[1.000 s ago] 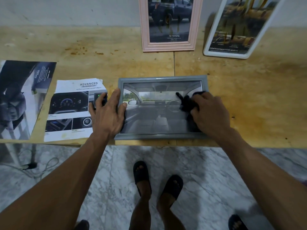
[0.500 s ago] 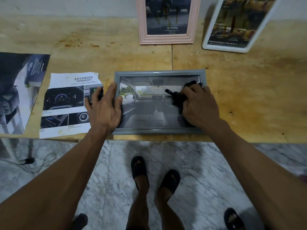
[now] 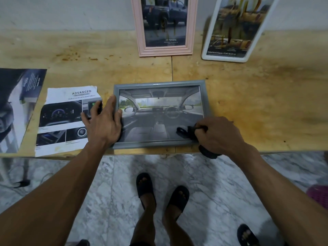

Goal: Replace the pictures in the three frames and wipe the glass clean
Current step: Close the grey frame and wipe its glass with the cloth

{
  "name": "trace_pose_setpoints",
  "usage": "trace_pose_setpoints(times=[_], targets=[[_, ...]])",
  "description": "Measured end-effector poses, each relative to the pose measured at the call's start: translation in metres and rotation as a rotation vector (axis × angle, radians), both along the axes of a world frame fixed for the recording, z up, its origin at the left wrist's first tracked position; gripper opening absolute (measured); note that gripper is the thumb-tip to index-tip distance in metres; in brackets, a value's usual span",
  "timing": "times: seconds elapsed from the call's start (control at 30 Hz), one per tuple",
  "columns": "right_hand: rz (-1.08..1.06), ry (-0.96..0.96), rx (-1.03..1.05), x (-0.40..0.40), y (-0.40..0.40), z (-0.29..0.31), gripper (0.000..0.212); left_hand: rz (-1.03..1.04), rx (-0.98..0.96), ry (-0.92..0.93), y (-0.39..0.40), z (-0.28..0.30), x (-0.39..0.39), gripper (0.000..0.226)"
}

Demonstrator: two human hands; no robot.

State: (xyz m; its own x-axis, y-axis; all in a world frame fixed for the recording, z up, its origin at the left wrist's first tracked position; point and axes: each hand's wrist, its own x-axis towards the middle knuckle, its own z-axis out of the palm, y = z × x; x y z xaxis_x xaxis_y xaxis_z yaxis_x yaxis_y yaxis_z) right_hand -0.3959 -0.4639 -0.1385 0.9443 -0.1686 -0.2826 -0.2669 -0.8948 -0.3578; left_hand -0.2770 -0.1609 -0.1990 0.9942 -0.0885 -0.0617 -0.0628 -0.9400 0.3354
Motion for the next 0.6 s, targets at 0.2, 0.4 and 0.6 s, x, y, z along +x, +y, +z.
trace_pose_setpoints(times=[0.2,0.4,0.6], targets=[[-0.48,-0.29,-0.167,0.006,-0.038,0.01,0.03,-0.02,0.028,0.015,0.001,0.001,0.0,0.05],[-0.501,-0.017,-0.231,-0.016,-0.033,-0.019,0.045,-0.034,0.028,0.039,0.003,0.001,0.001,0.05],[-0.553,0.056,-0.232,-0.028,-0.019,-0.034,0.067,-0.107,0.074,0.024,0.005,0.005,0.002,0.054]])
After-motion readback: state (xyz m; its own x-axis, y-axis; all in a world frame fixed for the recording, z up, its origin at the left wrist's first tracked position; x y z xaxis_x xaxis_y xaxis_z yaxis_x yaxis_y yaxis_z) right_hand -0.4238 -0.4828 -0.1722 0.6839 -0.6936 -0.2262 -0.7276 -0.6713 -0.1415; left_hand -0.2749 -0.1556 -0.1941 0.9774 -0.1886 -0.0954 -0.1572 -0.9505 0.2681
